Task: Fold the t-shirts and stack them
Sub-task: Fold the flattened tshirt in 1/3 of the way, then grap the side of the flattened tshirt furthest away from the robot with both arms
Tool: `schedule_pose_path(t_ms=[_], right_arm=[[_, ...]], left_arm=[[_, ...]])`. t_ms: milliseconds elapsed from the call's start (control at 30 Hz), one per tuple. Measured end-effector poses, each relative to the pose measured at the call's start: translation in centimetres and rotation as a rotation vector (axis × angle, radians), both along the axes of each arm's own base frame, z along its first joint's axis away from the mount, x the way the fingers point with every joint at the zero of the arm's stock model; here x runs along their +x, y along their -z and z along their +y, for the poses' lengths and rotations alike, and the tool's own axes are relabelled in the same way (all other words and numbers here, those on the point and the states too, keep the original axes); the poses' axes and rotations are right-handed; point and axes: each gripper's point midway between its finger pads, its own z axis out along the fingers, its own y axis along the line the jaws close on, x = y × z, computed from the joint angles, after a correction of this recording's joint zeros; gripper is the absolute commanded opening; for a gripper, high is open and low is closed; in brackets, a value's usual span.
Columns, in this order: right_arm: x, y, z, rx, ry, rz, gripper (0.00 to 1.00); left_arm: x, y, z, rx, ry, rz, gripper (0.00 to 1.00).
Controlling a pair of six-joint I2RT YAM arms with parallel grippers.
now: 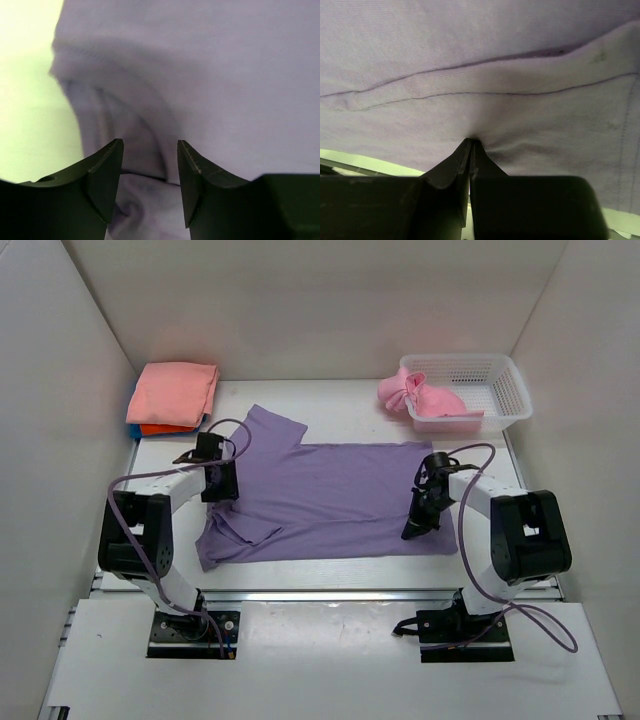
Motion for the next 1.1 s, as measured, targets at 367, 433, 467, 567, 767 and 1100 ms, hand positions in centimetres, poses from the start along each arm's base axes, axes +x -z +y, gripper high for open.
schedule_pose_path(t_ms=[367,433,467,567,767,1100], right_arm=[[7.4,-8.1,1.0,-0.016,-0.081,-0.478,0.40],[9.2,-11.5,0.6,-0.020,-0.070,-0.638,0.40],[10.0,-12.8,0.3,-0.023,-0.060,-0.696,0.40],[11.9,-15.4,-1.1,-0.047,-0.022,-0.821,0.42],[14.1,-15.3,-4.1,-0.117,0.046,-0.860,0.44],[15.5,-9.2,-5.5,-0.159,0.071,-0.707,0.50]], left_arm=[[14.2,-14.4,-5.0,-0.211,0.127,-0.453,0.64],[17.8,-15.7,-5.5,-0.220,0.138,-0.504,0.65],[19.6,-15.6,-5.5,-0.221,0.139,-0.513,0.65],[23.5,-12.0,-5.4,-0.206,0.135,-0.472,0.66],[25.3,-2.3,-4.3,-0.165,0.103,-0.280,0.69],[24.3,-0.6,-2.6,-0.089,0.088,-0.227,0.76]])
